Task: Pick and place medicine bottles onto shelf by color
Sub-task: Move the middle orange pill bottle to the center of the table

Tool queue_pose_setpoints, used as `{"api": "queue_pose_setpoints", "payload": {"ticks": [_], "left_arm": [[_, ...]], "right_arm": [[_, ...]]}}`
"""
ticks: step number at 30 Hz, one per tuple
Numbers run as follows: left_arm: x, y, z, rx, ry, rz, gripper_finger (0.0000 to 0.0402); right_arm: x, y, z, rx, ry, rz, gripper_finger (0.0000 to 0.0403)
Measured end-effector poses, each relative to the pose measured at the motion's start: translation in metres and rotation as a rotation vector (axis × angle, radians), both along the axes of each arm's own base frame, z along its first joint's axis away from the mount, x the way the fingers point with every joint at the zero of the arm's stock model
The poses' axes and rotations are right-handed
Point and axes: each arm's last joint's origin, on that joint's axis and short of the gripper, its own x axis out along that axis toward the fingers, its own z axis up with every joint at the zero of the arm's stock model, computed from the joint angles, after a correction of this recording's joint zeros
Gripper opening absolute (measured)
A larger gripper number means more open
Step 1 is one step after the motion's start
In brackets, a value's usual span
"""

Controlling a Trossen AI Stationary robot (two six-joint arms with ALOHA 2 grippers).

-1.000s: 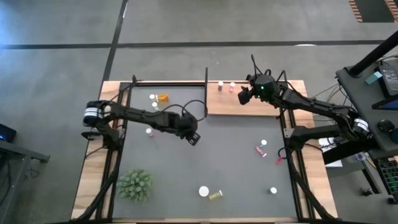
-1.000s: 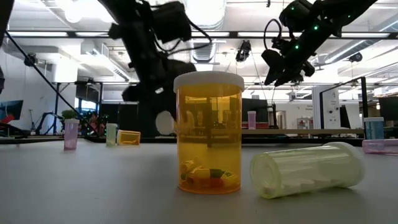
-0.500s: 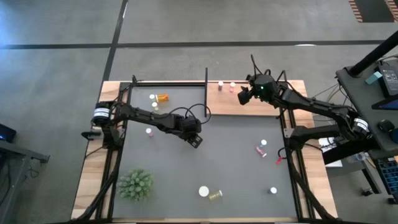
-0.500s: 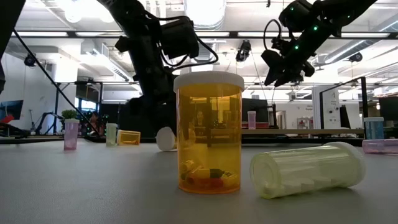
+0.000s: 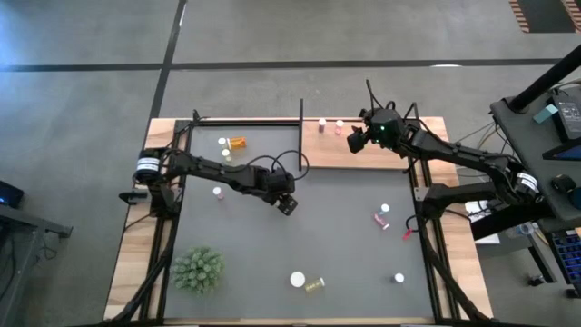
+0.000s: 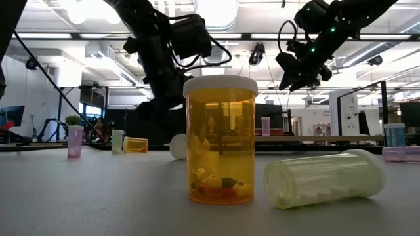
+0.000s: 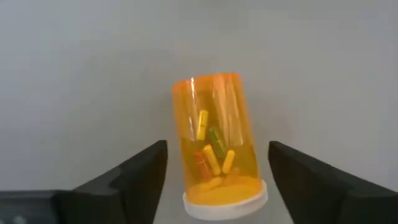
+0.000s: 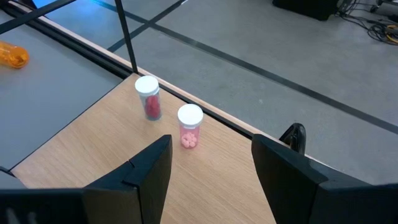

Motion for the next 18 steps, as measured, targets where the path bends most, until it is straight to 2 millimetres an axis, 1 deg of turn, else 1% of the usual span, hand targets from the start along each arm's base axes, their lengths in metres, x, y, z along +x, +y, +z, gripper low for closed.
{"api": "queue_pose_setpoints", "payload": {"ticks": [3, 6, 10, 14, 18], "left_arm": [[0.001, 0.000, 0.011, 0.033, -0.024, -0.057, 0.0288], [-0.002, 0.001, 0.025, 0.144, -0.022, -0.196, 0.0292], [-0.006, 0.003, 0.036, 0.400, 0.051, -0.498, 0.0292], [-0.008, 0.005, 0.040, 0.672, 0.197, -0.848, 0.0292], [-0.009, 0.007, 0.041, 0.895, 0.366, -1.212, 0.0292]], "right_arm": [[0.000, 0.000, 0.000, 0.000, 0.000, 0.000, 0.0212], [0.000, 0.000, 0.000, 0.001, -0.001, 0.000, 0.0212], [0.000, 0.000, 0.000, 0.000, 0.000, 0.000, 0.0212], [0.000, 0.000, 0.000, 0.000, 0.000, 0.000, 0.0212], [0.000, 0.000, 0.000, 0.001, -0.001, 0.000, 0.0212]]}}
